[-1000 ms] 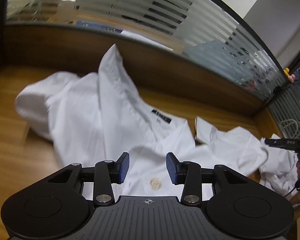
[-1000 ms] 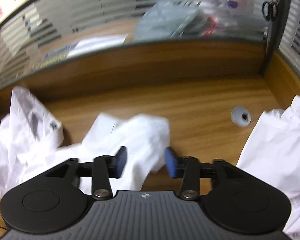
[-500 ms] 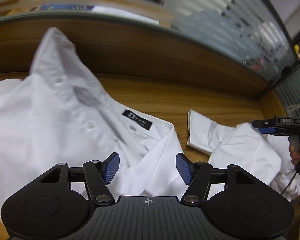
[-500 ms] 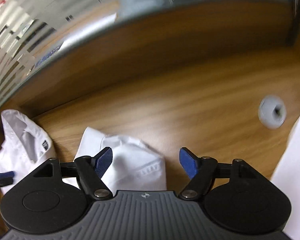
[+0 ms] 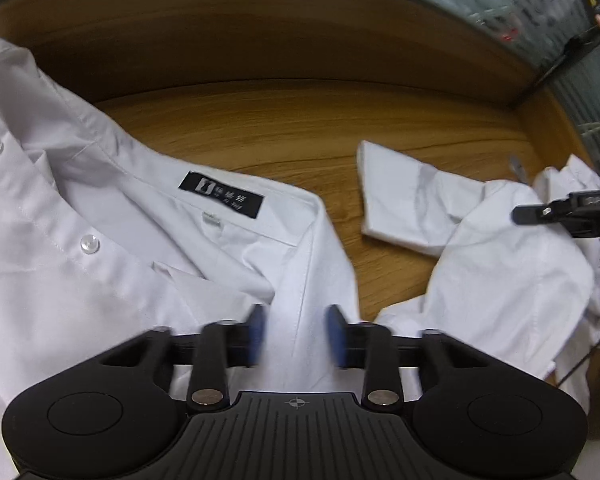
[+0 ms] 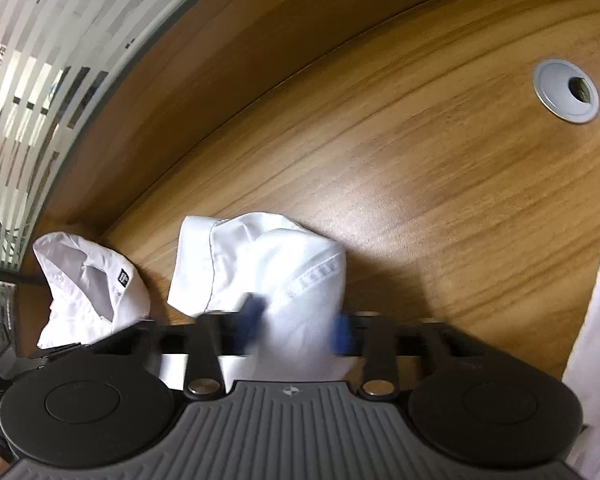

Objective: Fold clothes

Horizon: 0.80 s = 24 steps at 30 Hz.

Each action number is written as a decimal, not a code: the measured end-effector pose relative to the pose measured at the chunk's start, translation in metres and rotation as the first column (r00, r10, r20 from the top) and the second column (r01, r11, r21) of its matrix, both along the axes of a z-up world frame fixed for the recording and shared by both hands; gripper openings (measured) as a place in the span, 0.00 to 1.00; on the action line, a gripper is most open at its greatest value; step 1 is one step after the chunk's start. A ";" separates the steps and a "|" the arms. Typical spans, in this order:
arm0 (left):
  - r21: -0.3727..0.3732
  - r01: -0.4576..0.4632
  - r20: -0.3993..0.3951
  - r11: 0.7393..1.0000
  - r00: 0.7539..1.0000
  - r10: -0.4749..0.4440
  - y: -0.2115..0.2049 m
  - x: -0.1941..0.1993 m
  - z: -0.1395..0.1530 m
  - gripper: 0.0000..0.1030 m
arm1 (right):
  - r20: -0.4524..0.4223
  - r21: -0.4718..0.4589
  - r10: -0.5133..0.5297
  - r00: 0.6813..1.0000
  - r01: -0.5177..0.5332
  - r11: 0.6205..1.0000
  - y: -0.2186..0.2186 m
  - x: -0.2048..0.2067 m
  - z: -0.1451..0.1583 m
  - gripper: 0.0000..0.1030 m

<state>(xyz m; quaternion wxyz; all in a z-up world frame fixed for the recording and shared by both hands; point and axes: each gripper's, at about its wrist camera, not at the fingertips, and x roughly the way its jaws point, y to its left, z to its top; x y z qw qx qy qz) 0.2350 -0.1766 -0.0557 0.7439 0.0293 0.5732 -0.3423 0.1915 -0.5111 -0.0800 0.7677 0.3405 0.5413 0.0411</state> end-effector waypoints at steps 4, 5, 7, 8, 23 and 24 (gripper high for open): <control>-0.078 -0.060 0.037 0.995 0.997 0.063 0.015 -0.003 0.028 0.11 | 0.094 0.024 -0.042 0.995 0.040 0.999 -0.008 -0.016 0.029 0.08; -0.107 -0.085 0.044 0.991 0.995 0.090 0.020 -0.003 0.037 0.11 | 0.121 0.025 -0.054 0.991 0.051 0.998 -0.010 -0.020 0.040 0.07; -0.180 -0.138 0.057 0.974 0.987 0.151 0.031 -0.002 0.057 0.10 | 0.182 0.020 -0.071 0.981 0.069 0.997 -0.015 -0.029 0.065 0.06; -0.215 -0.165 0.063 0.963 0.981 0.182 0.036 -0.002 0.067 0.10 | 0.216 0.013 -0.076 0.973 0.075 0.997 -0.018 -0.033 0.080 0.06; -0.434 -0.332 0.260 0.837 0.844 0.470 0.037 0.032 0.148 0.11 | 0.553 -0.223 -0.106 0.826 0.270 0.937 -0.079 -0.011 0.228 0.05; -0.422 -0.332 0.270 0.843 0.842 0.467 0.031 0.035 0.144 0.11 | 0.549 -0.243 -0.108 0.829 0.281 0.928 -0.080 -0.003 0.223 0.05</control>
